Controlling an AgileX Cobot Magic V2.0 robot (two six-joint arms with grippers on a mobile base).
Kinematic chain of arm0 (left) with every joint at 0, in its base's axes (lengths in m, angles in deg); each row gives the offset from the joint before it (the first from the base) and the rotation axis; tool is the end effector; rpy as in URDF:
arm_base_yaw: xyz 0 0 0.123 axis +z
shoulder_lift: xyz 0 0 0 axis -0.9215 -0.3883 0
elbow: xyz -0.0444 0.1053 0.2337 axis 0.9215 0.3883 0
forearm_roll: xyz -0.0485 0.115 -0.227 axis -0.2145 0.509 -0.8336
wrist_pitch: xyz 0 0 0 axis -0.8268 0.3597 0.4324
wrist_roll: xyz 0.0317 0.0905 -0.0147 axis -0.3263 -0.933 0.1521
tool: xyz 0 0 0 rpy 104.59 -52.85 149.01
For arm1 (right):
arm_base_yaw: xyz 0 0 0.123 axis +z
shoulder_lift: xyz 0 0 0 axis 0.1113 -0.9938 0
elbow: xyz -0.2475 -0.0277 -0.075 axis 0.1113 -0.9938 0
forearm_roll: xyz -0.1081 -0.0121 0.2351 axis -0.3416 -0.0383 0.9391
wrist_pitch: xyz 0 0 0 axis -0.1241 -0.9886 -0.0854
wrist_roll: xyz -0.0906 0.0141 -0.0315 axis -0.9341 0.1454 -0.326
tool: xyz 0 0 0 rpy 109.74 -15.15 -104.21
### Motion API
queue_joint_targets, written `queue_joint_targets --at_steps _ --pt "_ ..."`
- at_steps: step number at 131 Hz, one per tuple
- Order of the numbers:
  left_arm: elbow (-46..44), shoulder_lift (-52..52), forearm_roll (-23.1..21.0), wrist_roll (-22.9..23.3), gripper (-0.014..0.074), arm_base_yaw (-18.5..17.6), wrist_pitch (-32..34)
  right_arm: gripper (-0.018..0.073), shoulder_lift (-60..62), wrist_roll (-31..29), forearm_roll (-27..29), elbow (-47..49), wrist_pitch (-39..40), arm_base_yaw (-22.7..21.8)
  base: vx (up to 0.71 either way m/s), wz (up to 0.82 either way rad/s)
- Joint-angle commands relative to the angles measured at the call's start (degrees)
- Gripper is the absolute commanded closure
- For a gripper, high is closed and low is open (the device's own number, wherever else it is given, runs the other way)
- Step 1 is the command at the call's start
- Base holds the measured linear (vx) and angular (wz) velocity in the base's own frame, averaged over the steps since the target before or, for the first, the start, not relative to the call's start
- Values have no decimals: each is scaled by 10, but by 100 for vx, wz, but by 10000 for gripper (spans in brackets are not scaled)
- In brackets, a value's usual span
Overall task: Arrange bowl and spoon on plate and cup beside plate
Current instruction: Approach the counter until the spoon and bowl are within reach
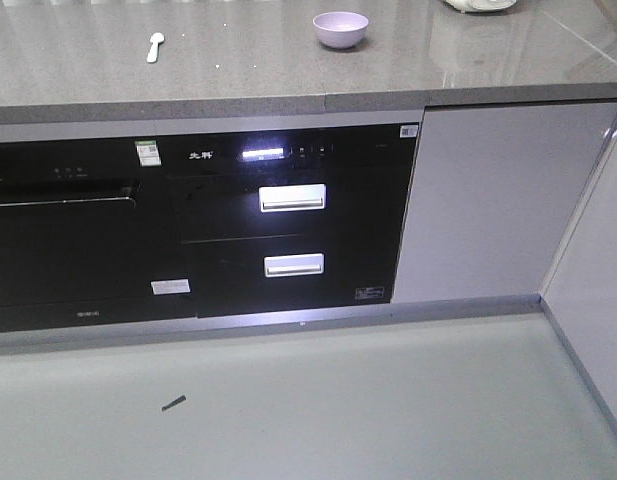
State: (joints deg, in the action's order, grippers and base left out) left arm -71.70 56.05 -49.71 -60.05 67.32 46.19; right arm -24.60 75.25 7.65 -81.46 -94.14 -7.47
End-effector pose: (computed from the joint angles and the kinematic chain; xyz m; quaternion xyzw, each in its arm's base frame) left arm 0.0944 0.0008 0.1863 -0.0056 0.7516 0.0011 0.6596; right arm 0.0953 -0.0027 0.1970 0.0085 0.7100 -0.0114 0.7040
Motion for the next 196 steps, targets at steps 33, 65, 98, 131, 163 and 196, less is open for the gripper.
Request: queue_joint_targets --at_steps 33,65,98,131,163,196 --pt "6 9 -5 1 603 1 43 568 1 -4 -3 -4 46 -3 28 4" --pt "6 9 -5 1 603 1 43 568 1 -4 -3 -4 46 -3 27 5" --pt "6 9 -5 1 603 1 43 568 1 -4 -3 -4 46 -3 24 4" --pt "6 9 -5 1 603 1 43 568 1 -4 -3 -4 46 -3 22 1" --pt "6 9 -5 1 603 1 43 568 1 -4 -3 -4 46 -3 22 -1" --pt "6 9 -5 1 603 1 43 568 1 -4 -3 -4 46 -3 22 0"
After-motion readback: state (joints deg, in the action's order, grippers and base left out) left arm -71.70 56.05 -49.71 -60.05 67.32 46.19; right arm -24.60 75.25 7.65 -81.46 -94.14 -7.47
